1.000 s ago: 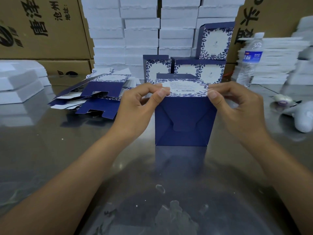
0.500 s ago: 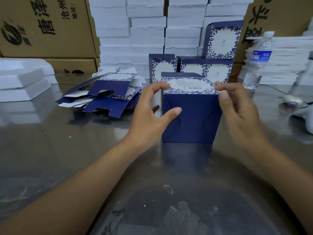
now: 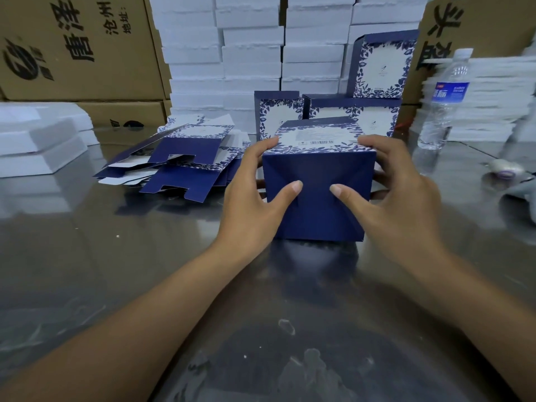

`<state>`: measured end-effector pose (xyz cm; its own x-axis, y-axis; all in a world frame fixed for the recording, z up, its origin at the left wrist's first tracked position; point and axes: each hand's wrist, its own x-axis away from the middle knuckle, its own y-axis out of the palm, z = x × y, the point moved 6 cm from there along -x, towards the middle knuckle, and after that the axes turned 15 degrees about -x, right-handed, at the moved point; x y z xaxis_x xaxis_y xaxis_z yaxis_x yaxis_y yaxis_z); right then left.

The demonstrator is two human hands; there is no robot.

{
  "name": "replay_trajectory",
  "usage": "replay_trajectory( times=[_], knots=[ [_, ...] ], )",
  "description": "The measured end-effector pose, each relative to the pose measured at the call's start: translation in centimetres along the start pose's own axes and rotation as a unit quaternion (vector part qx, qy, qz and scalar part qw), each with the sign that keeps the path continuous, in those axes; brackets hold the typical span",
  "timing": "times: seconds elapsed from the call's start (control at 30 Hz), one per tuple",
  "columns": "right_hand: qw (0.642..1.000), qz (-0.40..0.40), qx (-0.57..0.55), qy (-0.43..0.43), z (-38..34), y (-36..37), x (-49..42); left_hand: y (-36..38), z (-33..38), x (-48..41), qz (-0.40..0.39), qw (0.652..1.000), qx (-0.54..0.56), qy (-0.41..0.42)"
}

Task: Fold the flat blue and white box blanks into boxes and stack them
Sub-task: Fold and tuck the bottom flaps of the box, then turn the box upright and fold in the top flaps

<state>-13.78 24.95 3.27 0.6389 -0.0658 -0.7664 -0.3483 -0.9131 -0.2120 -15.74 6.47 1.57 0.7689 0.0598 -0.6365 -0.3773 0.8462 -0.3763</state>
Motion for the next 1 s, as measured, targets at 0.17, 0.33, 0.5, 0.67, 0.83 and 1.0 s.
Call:
replay_trajectory(
  times=[0.17, 0.33, 0.5, 0.67, 0.83, 1.0],
  knots=[
    [0.999, 0.045, -0.029, 0.007, 0.3, -0.2, 0.3, -0.6, 0.9, 0.4, 0.053, 0.995, -0.081, 0.030],
    [0.997, 0.066, -0.031, 0.001, 0.3, -0.3, 0.3, -0.8, 1.6, 0.6, 0.099, 0.987, -0.114, 0.055],
    [0.996, 0.083, -0.036, -0.004, 0.2, -0.4, 0.3, -1.3, 1.9, 0.6, 0.128, 0.981, -0.126, 0.067],
    [0.998, 0.053, -0.032, 0.014, 0.6, -0.2, 0.2, -1.0, 1.4, 0.3, 0.091, 0.988, -0.114, 0.052],
    [0.992, 0.073, -0.087, 0.056, 0.9, -0.9, -0.4, -0.6, 0.7, -0.2, 0.047, 0.998, -0.034, 0.010],
    [0.888, 0.130, -0.318, 0.306, 3.5, -0.8, -0.3, -0.4, -0.2, -0.8, 0.024, 0.996, 0.054, -0.062]
  ],
)
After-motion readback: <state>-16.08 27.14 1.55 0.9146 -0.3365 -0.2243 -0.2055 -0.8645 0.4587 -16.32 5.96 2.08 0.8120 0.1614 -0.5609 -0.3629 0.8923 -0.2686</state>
